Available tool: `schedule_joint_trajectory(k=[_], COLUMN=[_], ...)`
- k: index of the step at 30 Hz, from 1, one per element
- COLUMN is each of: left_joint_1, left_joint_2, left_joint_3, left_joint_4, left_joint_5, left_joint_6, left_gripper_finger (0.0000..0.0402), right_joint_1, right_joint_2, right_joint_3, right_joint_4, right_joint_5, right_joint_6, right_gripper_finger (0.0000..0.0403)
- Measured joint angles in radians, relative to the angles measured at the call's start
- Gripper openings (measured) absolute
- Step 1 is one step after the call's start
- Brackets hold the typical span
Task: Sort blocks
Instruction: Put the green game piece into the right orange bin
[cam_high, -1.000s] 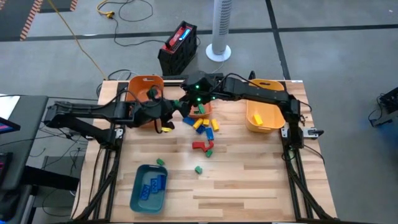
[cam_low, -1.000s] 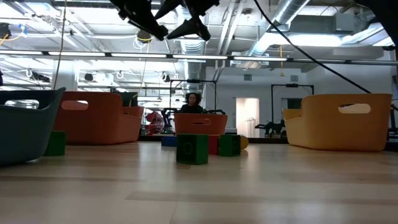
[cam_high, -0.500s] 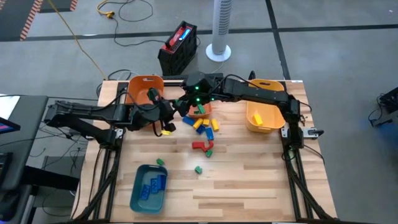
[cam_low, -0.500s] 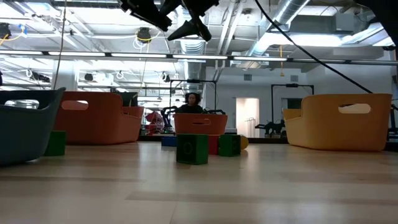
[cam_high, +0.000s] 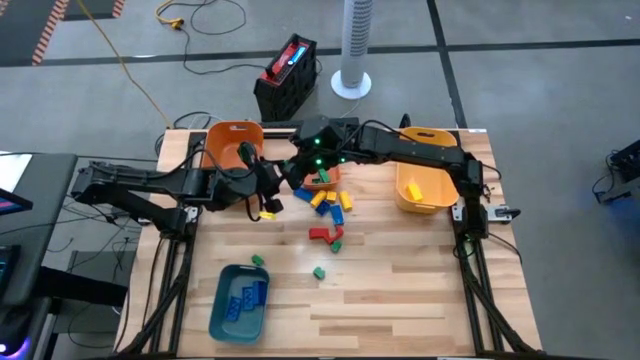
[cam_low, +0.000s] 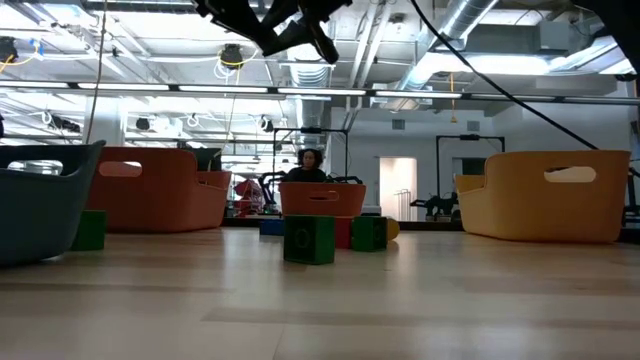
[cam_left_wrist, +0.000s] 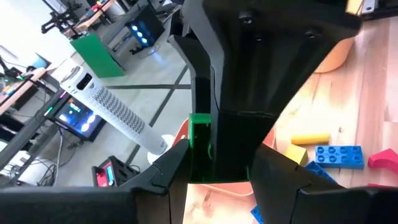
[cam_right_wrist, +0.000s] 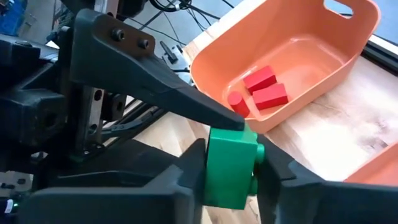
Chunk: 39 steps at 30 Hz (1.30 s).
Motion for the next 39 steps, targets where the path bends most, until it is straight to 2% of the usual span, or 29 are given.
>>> schedule_joint_trajectory(k=[5, 11, 16, 21, 27, 31, 39], left_joint_1=[0.0, 0.0, 0.006, 0.006, 0.009, 0.009, 0.009], left_joint_2=[0.0, -0.002, -0.002, -0.002, -0.002, -0.006, -0.003], left_joint_3=[0.0, 0.001, 0.001, 0.001, 0.001, 0.001, 0.001], left_joint_4=[-0.009, -0.005, -0.023, -0.074, -0.157, -0.166, -0.166], left_joint_5=[0.018, 0.046, 0.015, 0.017, 0.026, 0.067, 0.121], left_joint_6=[-0.027, -0.051, -0.132, -0.281, -0.471, -0.553, -0.627], left_gripper_finger=[0.0154, 0.0225, 0.0266, 0.0271, 0.0272, 0.0272, 0.0272], right_joint_1=[-0.002, -0.002, -0.018, -0.076, -0.17, -0.211, -0.224], right_joint_2=[0.0, 0.0, 0.0, 0.0, 0.003, 0.0, 0.002], right_joint_3=[0.0, 0.0, 0.0, -0.004, -0.125, -0.225, -0.397], right_joint_4=[-0.006, -0.02, -0.128, -0.28, -0.286, -0.229, -0.063], right_joint_5=[-0.001, -0.002, -0.002, -0.001, -0.001, 0.0, -0.002], right_joint_6=[-0.02, -0.033, -0.07, -0.151, -0.213, -0.24, -0.248], right_gripper_finger=[0.0083, 0.0087, 0.0087, 0.0087, 0.0087, 0.0087, 0.0087])
